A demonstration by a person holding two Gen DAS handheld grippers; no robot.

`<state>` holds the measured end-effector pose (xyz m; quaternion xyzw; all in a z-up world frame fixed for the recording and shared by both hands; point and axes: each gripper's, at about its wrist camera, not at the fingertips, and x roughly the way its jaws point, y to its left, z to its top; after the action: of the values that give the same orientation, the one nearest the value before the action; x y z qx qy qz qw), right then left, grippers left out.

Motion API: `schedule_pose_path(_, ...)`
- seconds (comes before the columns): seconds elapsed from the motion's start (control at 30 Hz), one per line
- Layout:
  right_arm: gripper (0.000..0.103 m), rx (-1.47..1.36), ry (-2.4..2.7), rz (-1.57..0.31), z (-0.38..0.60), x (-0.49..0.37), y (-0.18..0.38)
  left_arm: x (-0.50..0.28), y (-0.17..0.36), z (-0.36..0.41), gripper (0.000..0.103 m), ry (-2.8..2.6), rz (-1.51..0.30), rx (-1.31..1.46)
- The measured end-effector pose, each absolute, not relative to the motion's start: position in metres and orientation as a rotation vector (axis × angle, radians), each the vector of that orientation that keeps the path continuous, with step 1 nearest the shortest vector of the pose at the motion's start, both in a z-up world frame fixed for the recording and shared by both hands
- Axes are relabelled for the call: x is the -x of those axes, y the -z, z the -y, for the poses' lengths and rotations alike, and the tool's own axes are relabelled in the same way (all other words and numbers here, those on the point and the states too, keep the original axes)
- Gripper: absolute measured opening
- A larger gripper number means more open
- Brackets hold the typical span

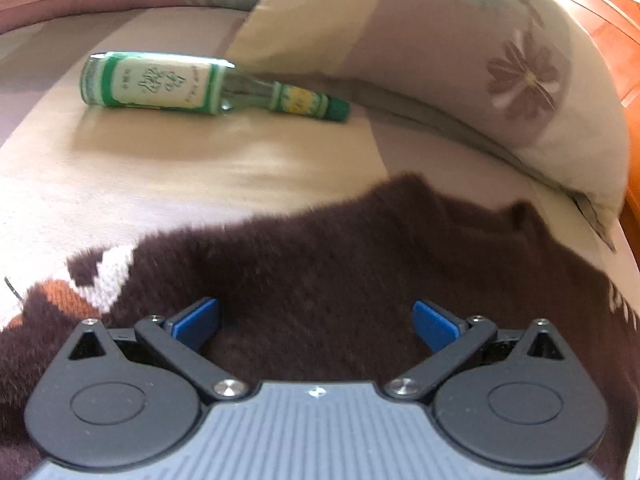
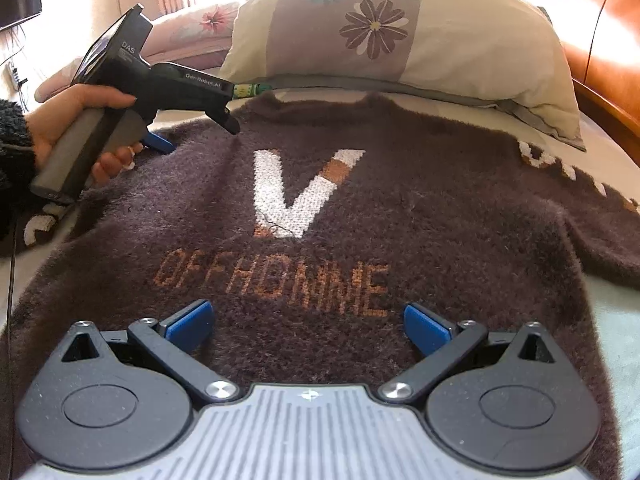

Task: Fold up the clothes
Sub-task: 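Move the left tool up to the sweater collar near the pillow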

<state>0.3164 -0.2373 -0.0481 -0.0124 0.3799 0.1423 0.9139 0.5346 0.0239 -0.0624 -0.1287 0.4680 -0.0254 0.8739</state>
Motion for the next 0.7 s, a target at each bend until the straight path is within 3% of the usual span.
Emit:
schedule_pose_path(0.43,0.103,-0.092,-0.226,-0.774,0.269,-0.324,0.041,-0.425,0.003,0.007,0.102,0.233,-0.935,0.133)
schedule_pose_path(0.7,0.103,-0.136,-0.13,-0.717,0.289,-0.325,0.039,-0.352,0.018,0.008,0.102,0.322,-0.899,0.057)
